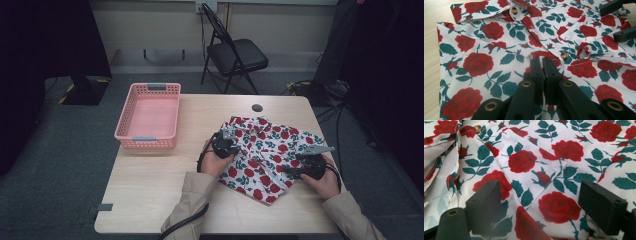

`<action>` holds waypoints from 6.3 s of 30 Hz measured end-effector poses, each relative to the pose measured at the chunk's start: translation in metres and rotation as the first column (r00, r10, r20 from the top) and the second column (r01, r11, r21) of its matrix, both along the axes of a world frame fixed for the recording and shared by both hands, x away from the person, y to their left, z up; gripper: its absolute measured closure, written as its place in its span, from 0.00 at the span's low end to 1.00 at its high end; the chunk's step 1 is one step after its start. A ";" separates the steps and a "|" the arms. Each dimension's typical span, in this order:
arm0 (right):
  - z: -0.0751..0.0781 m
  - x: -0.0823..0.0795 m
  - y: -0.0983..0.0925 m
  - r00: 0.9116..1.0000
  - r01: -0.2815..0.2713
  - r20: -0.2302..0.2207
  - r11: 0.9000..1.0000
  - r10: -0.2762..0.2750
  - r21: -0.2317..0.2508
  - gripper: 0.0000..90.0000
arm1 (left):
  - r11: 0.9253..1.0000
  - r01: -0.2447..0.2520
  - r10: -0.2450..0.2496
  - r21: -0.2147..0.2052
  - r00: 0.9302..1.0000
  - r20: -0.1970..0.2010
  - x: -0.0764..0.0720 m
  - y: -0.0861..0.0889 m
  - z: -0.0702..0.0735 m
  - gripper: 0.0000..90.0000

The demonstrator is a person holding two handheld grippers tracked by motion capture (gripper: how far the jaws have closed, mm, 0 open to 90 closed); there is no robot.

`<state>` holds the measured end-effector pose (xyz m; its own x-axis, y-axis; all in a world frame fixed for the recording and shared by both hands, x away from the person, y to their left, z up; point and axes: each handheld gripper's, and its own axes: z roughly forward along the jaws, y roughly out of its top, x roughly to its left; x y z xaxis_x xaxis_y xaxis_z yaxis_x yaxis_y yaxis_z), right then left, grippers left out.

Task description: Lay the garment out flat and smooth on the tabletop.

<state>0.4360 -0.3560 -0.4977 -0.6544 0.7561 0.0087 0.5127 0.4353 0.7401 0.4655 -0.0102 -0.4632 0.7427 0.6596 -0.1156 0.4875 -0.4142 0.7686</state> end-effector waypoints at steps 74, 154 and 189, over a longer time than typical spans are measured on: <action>0.000 0.000 0.000 1.000 0.000 0.000 1.000 0.000 0.000 0.19 | 0.980 -0.186 0.191 -0.068 0.980 0.064 0.019 0.099 0.048 0.98; 0.000 0.031 -0.004 1.000 -0.002 0.002 1.000 0.002 -0.002 0.19 | 0.996 0.026 -0.032 0.091 0.998 0.058 -0.024 0.040 -0.035 0.27; 0.006 0.022 0.028 0.992 -0.130 -0.001 0.991 0.130 0.011 0.80 | 0.995 0.015 -0.021 0.096 0.998 0.062 -0.019 0.039 -0.035 0.27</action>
<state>0.4581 -0.3282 -0.4912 -0.7470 0.6646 0.0178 0.4538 0.4902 0.7442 0.4462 0.0285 -0.4985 0.7584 0.6518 -0.0057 0.4312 -0.4951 0.7543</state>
